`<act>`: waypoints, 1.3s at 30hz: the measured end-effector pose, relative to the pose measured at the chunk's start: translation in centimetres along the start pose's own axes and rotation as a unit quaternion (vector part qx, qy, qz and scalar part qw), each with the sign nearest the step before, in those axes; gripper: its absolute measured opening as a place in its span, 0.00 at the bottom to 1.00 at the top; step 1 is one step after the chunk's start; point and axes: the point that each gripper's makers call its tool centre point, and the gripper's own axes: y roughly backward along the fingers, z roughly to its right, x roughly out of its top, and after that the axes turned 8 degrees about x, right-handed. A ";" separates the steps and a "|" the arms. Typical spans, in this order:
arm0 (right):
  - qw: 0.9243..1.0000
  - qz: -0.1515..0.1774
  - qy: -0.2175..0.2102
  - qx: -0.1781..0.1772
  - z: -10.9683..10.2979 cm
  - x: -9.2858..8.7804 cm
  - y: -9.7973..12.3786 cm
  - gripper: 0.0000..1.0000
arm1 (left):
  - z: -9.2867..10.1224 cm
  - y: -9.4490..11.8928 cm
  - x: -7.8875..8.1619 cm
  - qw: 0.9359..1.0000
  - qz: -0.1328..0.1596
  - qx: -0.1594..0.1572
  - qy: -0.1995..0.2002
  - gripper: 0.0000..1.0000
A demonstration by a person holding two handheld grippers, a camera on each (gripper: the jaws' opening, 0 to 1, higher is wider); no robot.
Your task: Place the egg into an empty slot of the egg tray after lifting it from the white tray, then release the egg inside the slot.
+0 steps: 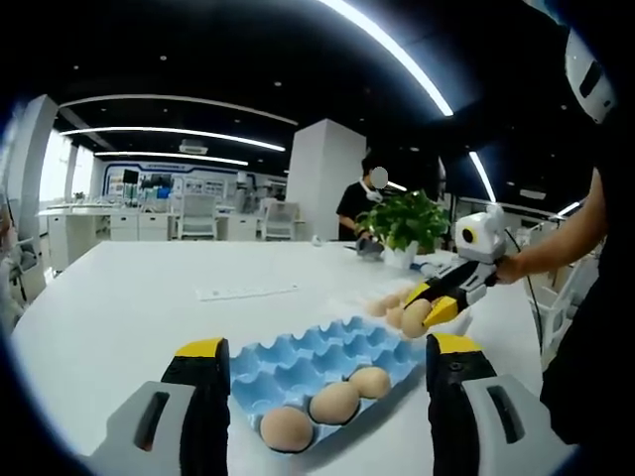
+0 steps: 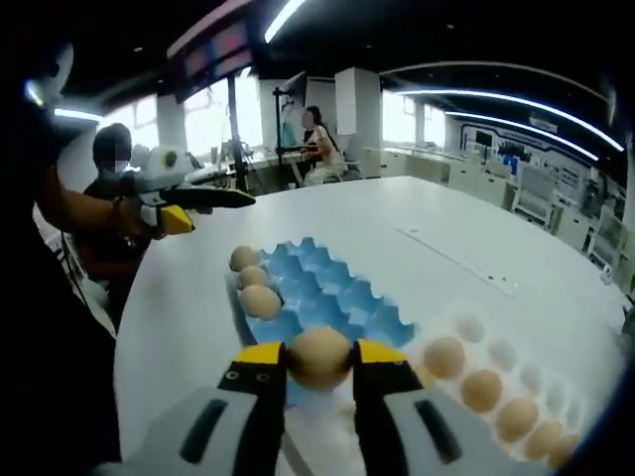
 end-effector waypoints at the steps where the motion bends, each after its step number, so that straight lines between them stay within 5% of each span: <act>1: 1.000 0.000 0.002 0.004 -0.2 0.1 -0.3 0.25 | 0.0 0.0 0.0 1.000 0.000 0.000 0.001 0.83; 15: 0.998 -0.021 0.015 0.052 -2.2 -0.3 -4.1 0.25 | -0.3 0.1 0.1 1.000 0.001 0.005 -0.006 0.82; 39: 0.997 -0.037 0.015 0.069 -2.3 -1.4 -6.2 0.25 | -0.1 -0.2 0.0 1.000 -0.003 -0.004 -0.006 0.76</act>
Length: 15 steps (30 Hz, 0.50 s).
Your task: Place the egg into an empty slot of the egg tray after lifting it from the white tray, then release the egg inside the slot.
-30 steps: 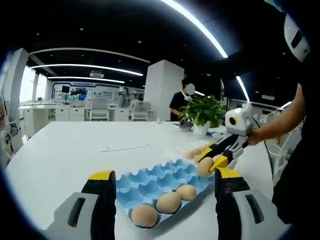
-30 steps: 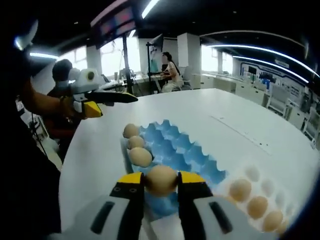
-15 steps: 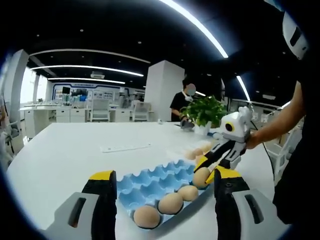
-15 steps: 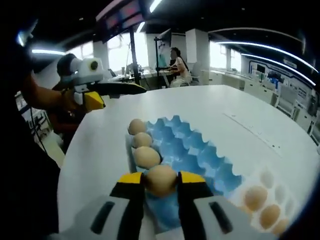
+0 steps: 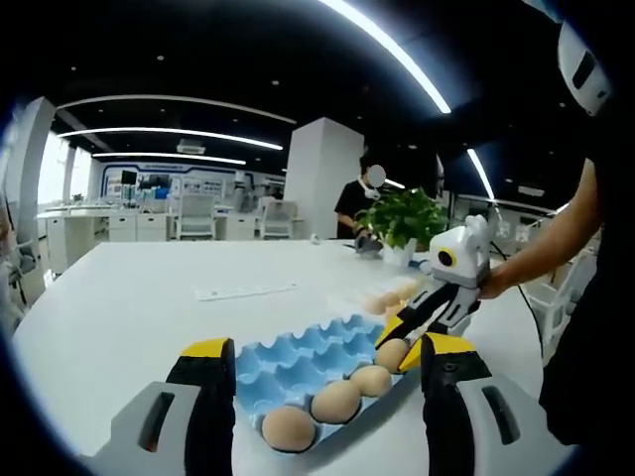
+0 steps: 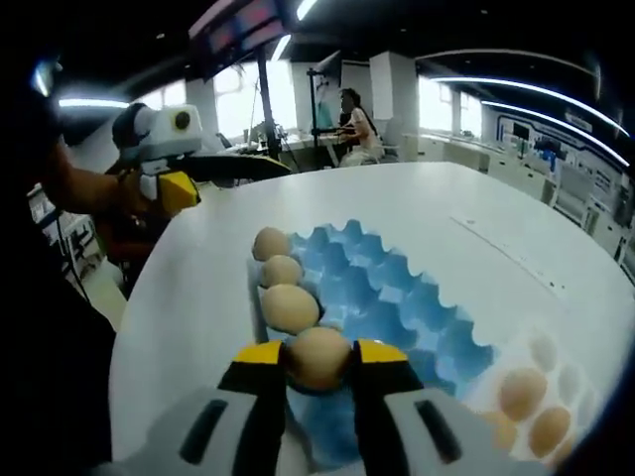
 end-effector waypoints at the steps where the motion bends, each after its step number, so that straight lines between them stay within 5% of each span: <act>1: 1.000 0.001 0.001 0.001 -0.1 0.0 -0.1 0.25 | 0.0 0.0 0.0 1.000 0.001 -0.001 0.001 0.75; 15: 0.999 0.009 0.034 0.013 -0.3 0.0 0.1 0.27 | 0.3 0.0 0.0 1.000 0.000 -0.005 -0.001 0.76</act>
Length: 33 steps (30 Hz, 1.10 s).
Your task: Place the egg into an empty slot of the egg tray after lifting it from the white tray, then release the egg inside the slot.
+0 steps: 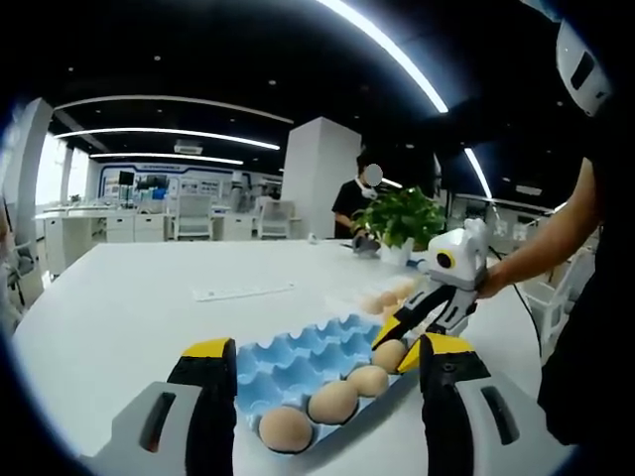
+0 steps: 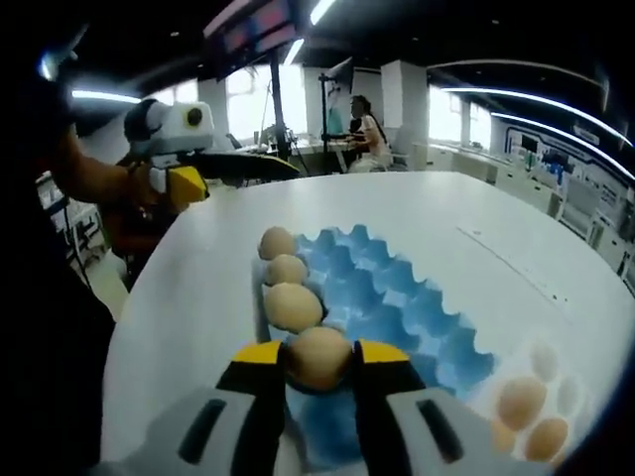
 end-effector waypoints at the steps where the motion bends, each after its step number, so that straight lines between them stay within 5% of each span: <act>1: 1.000 0.000 0.000 0.000 0.0 0.0 0.0 0.27 | 0.0 0.0 0.0 1.000 0.000 0.000 0.000 0.76; 18: 0.999 0.005 -0.022 -0.023 0.1 -1.0 2.3 0.29 | 0.4 -0.1 0.0 1.000 -0.002 -0.002 -0.005 0.76; 33: 0.994 0.006 -0.053 -0.093 1.9 -3.7 8.0 0.28 | 1.1 -0.6 0.3 1.000 0.001 -0.009 -0.012 0.76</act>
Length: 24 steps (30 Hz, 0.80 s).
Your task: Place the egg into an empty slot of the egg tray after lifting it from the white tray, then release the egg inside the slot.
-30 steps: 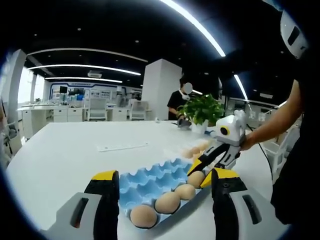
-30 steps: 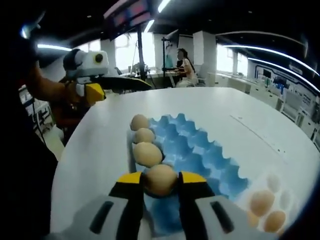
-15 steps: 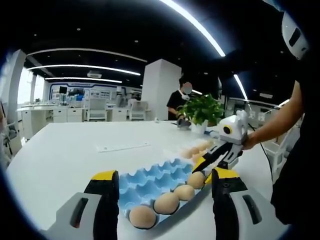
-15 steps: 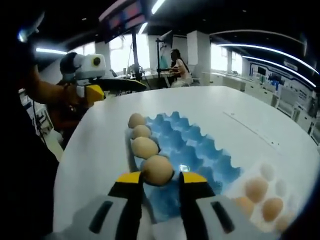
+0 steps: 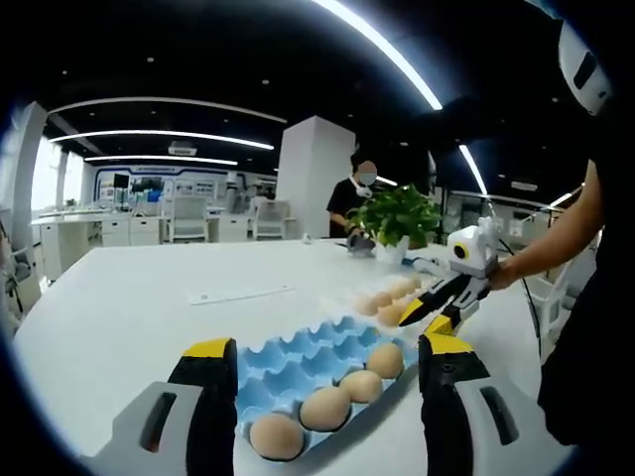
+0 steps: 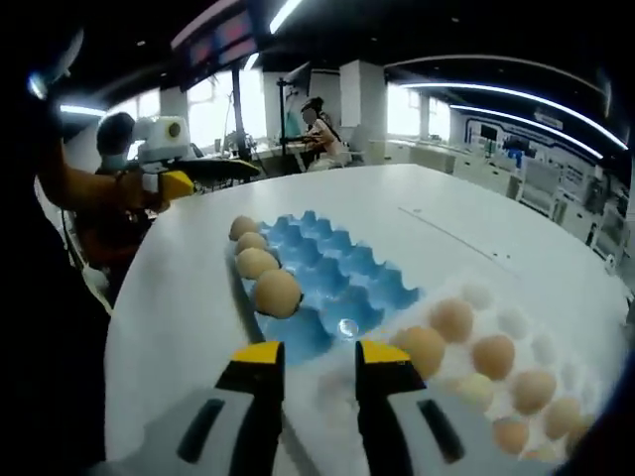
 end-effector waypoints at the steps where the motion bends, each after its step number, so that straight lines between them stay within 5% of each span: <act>1: 1.000 -0.002 -0.003 -0.008 0.3 -0.3 0.6 0.28 | 0.1 0.0 -0.1 1.000 -0.002 -0.002 0.003 0.75; 11: 0.995 -0.005 -0.047 -0.093 3.5 -3.6 7.0 0.28 | 0.0 0.2 0.2 1.000 0.002 -0.004 0.002 0.74; 24: 0.970 -0.021 -0.080 -0.231 8.4 -7.9 16.8 0.28 | 0.6 -0.2 0.6 1.000 0.008 -0.010 0.004 0.73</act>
